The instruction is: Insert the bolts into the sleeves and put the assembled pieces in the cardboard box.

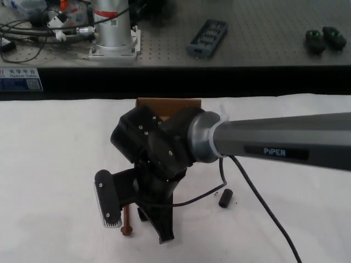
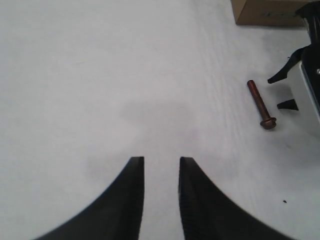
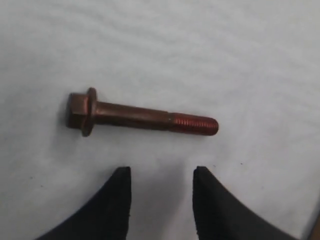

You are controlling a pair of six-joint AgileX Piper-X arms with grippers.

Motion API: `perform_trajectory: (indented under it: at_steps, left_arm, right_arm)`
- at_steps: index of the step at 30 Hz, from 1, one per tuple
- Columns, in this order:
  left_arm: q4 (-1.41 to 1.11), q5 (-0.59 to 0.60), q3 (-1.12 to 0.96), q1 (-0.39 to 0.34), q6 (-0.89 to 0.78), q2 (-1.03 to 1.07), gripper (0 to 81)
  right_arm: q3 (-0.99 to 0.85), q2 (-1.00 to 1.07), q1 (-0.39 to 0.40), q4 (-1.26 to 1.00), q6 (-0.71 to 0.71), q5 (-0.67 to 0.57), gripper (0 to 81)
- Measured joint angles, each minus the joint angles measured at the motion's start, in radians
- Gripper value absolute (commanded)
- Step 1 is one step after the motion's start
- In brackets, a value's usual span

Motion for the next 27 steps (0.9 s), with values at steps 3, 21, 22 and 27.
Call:
perform_trajectory:
  at_steps: [3, 21, 22, 27]
  left_arm:
    - [0.000, 0.000, 0.000, 0.000, 0.000, 0.000, 18.2]
    - [0.000, 0.000, 0.000, 0.000, 0.000, 0.000, 18.2]
    - [0.000, 0.000, 0.000, 0.000, 0.000, 0.000, 18.2]
    - [0.000, 0.013, 0.000, 0.000, 0.000, 0.000, 18.2]
  right_arm:
    - [0.000, 0.001, 0.006, -0.022, -0.011, 0.007, 30.7]
    - [-0.003, 0.010, 0.093, -0.046, -0.014, 0.025, 30.7]
    - [-0.004, 0.010, 0.099, -0.041, -0.013, 0.024, 30.7]
    - [-0.004, 0.010, 0.122, -0.036, 0.001, 0.025, 30.7]
